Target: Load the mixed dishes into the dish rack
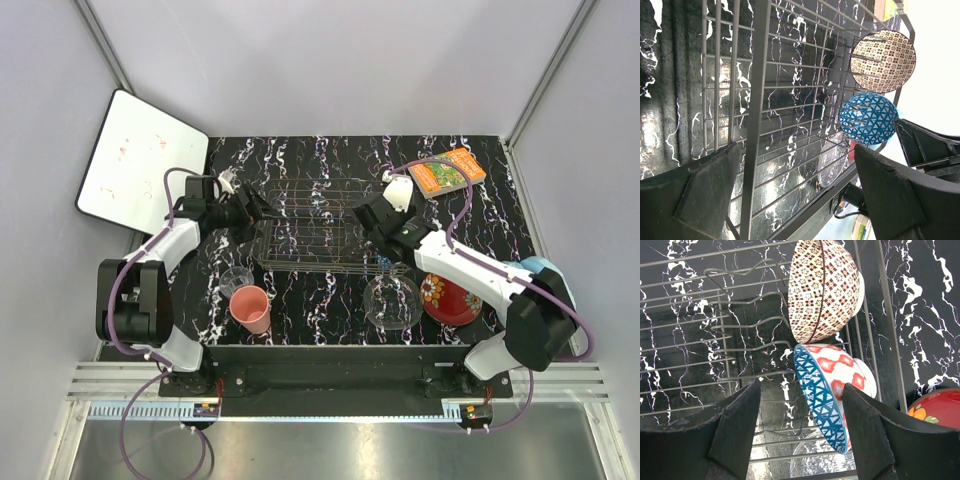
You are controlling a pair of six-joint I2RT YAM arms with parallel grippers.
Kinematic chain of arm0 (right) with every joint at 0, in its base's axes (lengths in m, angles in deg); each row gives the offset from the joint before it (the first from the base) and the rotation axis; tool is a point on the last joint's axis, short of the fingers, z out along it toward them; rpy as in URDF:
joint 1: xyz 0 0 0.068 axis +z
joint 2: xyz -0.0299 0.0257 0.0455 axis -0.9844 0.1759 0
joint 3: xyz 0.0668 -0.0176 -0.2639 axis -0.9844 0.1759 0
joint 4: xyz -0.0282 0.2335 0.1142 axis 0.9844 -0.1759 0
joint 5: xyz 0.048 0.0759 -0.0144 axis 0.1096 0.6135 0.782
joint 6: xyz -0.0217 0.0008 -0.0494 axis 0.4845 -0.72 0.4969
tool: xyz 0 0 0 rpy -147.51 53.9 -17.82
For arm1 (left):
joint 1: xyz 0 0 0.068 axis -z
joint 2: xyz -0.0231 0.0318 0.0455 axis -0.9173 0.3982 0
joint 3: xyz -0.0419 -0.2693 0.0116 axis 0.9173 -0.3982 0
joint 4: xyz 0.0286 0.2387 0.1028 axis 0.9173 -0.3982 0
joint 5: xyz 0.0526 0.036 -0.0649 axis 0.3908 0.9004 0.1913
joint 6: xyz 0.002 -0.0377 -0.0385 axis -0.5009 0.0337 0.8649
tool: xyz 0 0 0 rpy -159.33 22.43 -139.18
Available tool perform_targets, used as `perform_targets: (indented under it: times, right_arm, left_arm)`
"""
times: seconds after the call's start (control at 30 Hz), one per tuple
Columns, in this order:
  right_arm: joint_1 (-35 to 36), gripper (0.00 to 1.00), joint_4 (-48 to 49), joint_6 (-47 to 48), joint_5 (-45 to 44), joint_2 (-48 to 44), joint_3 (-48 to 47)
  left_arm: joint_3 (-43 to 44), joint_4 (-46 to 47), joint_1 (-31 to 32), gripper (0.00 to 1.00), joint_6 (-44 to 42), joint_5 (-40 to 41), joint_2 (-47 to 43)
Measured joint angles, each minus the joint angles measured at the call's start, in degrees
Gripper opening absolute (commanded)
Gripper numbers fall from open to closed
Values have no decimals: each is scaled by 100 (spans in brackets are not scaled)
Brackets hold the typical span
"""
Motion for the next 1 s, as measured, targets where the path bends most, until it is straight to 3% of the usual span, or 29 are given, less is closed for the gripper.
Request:
perform_targets:
  times: [0.33,0.57,0.73,1.0]
  right_arm:
    - [-61,76,-125,168,-160,-557,-37]
    - [-1473,63,-579,-396,350,-824,-98]
    - [-2096,61,-839,-636,765,-319,-85]
    - [-2304,61,-1099,-636,960,776,-407]
  left_arm:
    - [0,0,0,99,0,13,0]
    - [0,0,0,99,0,37,0]
    - [0,-2,0,99,-4,46,-2]
    - [0,-7,0,99,-28,96,-2]
